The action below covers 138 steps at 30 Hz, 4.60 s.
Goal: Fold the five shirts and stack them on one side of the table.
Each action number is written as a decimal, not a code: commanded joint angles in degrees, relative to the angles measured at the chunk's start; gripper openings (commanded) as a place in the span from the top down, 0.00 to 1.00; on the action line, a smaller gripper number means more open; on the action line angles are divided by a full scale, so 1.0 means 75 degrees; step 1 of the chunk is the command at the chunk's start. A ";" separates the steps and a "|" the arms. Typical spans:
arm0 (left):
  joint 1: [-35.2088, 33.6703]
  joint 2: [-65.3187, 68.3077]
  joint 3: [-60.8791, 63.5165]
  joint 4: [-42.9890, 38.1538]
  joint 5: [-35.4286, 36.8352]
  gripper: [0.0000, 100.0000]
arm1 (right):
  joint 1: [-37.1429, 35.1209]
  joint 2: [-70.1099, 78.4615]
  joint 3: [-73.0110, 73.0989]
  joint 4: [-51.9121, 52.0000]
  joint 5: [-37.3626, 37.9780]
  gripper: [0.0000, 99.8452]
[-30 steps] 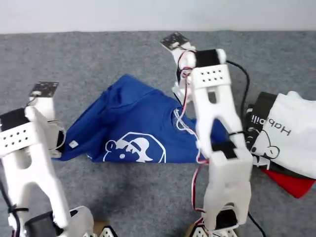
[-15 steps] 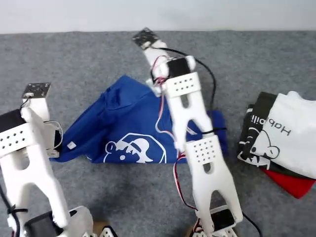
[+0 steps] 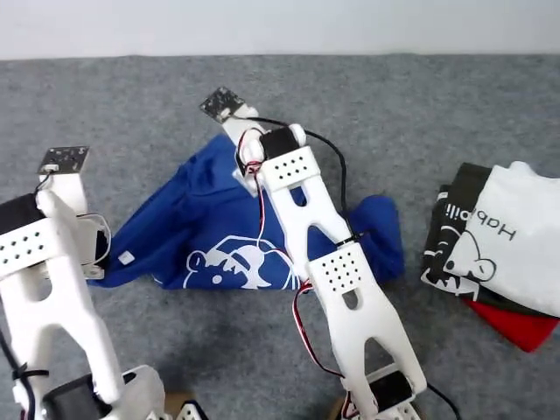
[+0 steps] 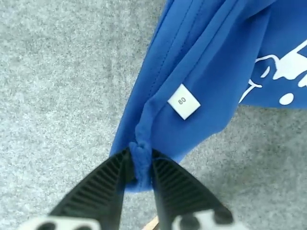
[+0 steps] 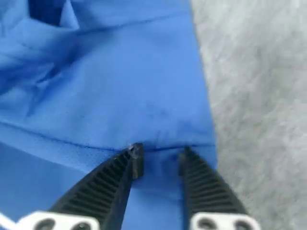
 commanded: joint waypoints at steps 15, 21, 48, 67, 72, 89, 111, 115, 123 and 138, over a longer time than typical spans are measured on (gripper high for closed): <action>-0.0047 -0.0328 -0.0029 -0.0105 0.0047 1.00 | 0.0791 -0.2057 0.1817 0.1905 0.0598 0.99; -0.0047 -0.0328 -0.0053 -0.0117 0.0035 1.00 | 0.0990 -0.4132 0.5263 0.1881 0.0621 0.99; -0.0047 -0.0281 -0.0018 -0.0399 0.0035 1.00 | 0.0475 -0.4120 0.5240 -0.2210 -0.0164 0.77; -0.0047 -0.0281 -0.0018 -0.0399 0.0035 1.00 | 0.0275 -0.2620 0.5228 -0.2995 -0.0094 0.83; -0.0047 -0.0281 -0.0018 -0.0399 0.0035 1.00 | 0.0264 -0.2632 0.5204 -0.2737 0.1008 1.00; -0.0012 -0.0340 -0.0697 -0.0352 0.0082 1.00 | 0.0651 -0.2632 -0.1325 0.1881 0.1536 0.99; 0.2391 -0.0270 -0.5632 -0.0457 0.0105 1.00 | 0.2069 -0.7531 -0.1289 0.0756 0.2157 0.99; 0.2438 -0.0281 -0.6511 -0.1383 0.0105 1.00 | 0.2338 -0.8316 -0.1278 0.0346 0.2684 0.99; 0.2590 -0.0340 -0.8586 -0.1582 0.0059 1.00 | 0.3264 -0.9465 -0.1278 0.0311 0.2989 0.99; 0.2520 -0.0340 -1.1833 0.0598 -0.0563 1.00 | 0.4343 -1.1411 -0.1266 0.0756 0.3247 0.99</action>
